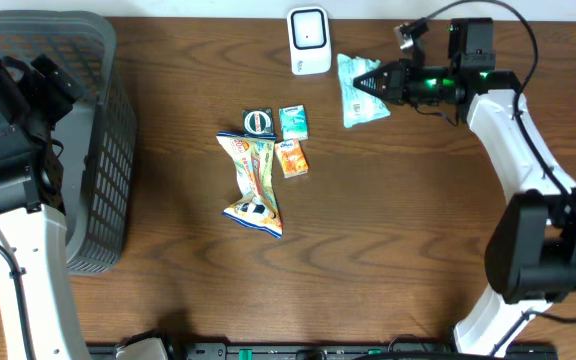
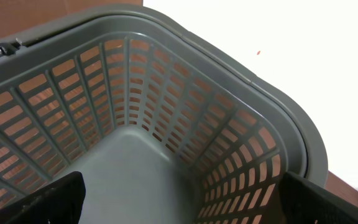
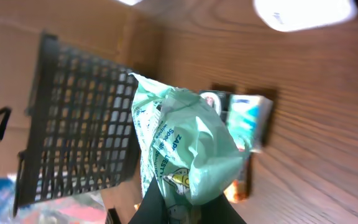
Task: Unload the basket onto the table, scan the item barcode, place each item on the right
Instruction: 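Close the right gripper on the light-green pack and lift it toward the scanner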
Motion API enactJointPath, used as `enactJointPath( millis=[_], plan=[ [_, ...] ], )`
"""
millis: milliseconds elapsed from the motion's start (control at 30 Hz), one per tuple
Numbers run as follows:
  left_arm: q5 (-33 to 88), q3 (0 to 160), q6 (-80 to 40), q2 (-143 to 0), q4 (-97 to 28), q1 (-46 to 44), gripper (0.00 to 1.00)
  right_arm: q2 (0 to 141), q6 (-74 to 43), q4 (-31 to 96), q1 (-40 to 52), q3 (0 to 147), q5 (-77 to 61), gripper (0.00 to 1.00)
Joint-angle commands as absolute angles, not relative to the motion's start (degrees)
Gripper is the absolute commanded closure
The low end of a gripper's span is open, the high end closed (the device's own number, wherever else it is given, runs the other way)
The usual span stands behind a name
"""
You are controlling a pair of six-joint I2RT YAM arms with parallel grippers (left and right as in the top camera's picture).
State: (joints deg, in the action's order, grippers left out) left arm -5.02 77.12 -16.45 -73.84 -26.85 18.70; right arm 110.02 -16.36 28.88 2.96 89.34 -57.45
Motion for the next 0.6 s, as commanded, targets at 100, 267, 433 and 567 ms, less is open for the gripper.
enactJointPath(
  millis=[100, 267, 433, 567],
  plan=[
    [-5.15, 78.02, -15.88, -73.87, -26.92, 18.96, 0.02, 103.42, -1.65, 29.41, 7.77, 89.23, -57.34, 0.99],
    [-5.15, 78.02, -15.88, -73.87, -26.92, 18.96, 0.02, 102.0, 0.95, 28.84, 11.18, 89.23, -50.54, 0.99],
    [-5.15, 78.02, -15.88, -73.87, -26.92, 18.96, 0.02, 102.0, 0.89, 28.25, 12.93, 89.23, -47.03, 0.99],
    [-5.15, 78.02, -15.88, -73.87, -26.94, 18.96, 0.02, 102.0, 0.19, 28.12, 13.06, 89.23, -46.98, 0.99]
  ],
)
